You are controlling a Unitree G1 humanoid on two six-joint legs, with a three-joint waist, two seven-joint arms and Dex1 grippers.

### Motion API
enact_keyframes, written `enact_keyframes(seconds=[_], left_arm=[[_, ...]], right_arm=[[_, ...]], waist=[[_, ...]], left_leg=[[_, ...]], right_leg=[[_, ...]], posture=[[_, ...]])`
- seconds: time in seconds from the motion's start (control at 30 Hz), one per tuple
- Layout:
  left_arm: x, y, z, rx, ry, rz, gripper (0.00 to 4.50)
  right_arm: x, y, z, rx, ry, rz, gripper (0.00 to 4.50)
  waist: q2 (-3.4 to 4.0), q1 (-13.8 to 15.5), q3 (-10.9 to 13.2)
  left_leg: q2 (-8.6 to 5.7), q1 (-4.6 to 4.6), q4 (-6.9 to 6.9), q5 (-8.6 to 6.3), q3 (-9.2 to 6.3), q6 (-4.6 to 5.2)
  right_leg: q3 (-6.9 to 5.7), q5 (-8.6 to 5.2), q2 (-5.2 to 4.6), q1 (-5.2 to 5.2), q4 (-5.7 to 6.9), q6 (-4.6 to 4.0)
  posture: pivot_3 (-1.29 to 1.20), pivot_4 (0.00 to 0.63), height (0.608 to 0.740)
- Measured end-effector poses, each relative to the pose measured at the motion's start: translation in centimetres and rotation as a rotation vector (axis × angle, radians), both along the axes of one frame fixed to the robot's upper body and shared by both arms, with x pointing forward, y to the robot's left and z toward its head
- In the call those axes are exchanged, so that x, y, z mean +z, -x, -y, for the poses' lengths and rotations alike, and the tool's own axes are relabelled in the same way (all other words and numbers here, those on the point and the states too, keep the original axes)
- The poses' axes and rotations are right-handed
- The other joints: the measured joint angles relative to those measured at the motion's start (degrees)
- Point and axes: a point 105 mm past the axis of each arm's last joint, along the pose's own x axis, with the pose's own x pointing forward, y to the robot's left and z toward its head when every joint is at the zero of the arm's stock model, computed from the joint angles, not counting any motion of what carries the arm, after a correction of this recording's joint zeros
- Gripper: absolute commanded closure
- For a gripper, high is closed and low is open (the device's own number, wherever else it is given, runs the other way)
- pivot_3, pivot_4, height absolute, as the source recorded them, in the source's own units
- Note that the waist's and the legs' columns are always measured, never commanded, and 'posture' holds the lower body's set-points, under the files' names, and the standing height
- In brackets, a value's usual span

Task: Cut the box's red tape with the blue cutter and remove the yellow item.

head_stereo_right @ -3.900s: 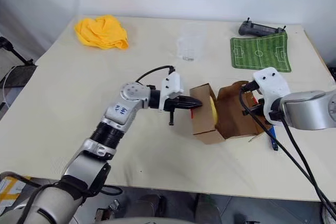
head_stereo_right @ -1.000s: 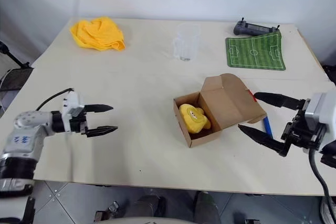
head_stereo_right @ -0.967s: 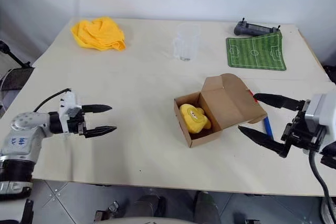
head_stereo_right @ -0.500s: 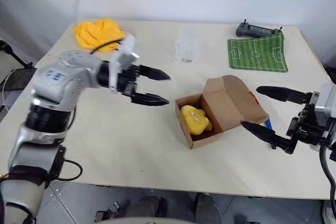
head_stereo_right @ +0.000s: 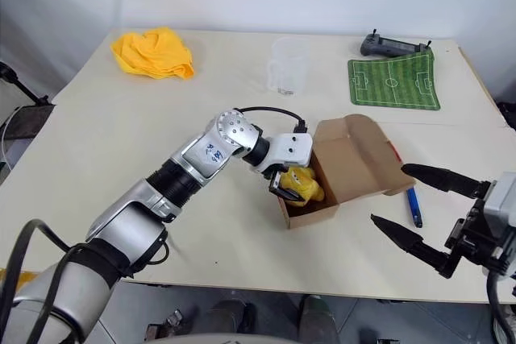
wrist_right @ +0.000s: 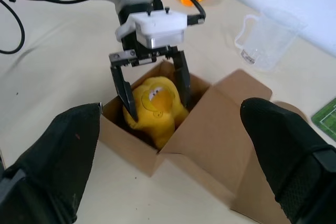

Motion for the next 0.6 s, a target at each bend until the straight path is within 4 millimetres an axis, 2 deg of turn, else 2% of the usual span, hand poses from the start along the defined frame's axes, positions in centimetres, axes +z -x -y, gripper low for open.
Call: enact_keyframes(seconds=[0.23, 0.33, 0.4, 0.5, 0.57, 0.6], left_arm=[[0.2, 0.1, 1.0, -0.059, 0.013, 0.016, 3.18], [1.3, 0.2, 1.3, -0.067, 0.097, -0.046, 4.03], [3.6, 0.3, 1.7, -0.082, 0.229, -0.107, 4.47], [6.9, 0.0, 1.5, -0.111, 0.407, -0.120, 4.47], [8.2, -0.2, 0.8, -0.131, 0.518, -0.137, 4.47], [9.2, -0.5, -0.1, -0.126, 0.630, -0.164, 4.47]], right_arm=[[-0.8, 0.6, 0.1, -0.042, -0.026, -0.028, 0.00], [-1.0, 0.7, 0.1, -0.048, -0.034, -0.034, 0.00], [-1.1, 0.6, 0.1, -0.052, -0.051, -0.029, 0.00], [-1.1, 0.2, 0.2, -0.053, -0.083, -0.013, 0.00], [-1.2, -0.1, 0.1, -0.053, -0.095, 0.001, 0.00], [-1.1, -0.6, -0.1, -0.044, -0.116, 0.015, 0.00]], waist=[[0.00, 1.08, 0.00], [-0.01, 1.26, 0.00], [-0.03, 1.38, 0.02], [-0.05, 1.28, 0.03], [-0.03, 1.01, 0.02], [-0.08, 0.69, 0.05]], left_leg=[[-0.01, -0.02, 0.00, 0.00, 0.01, 0.01], [0.00, -0.04, 0.00, 0.00, 0.00, 0.01], [-0.01, -0.05, 0.02, 0.00, -0.02, 0.01], [-0.01, -0.02, 0.02, 0.00, -0.01, 0.02], [0.02, 0.01, 0.01, 0.01, 0.01, -0.01], [0.07, 0.02, 0.01, 0.03, 0.03, -0.05]], right_leg=[[-0.01, 0.01, 0.01, -0.02, 0.00, 0.01], [-0.02, 0.01, 0.01, -0.03, -0.01, 0.01], [-0.05, 0.00, 0.00, -0.03, -0.01, 0.01], [-0.05, 0.00, 0.00, -0.03, -0.01, 0.01], [-0.05, 0.00, 0.03, -0.03, 0.01, 0.01], [-0.03, 0.00, 0.07, -0.04, 0.03, 0.01]], posture=[[0.00, 0.150, 0.740], [0.00, 0.150, 0.740], [0.00, 0.150, 0.740], [0.00, 0.150, 0.740], [0.00, 0.150, 0.740], [0.00, 0.150, 0.740]])
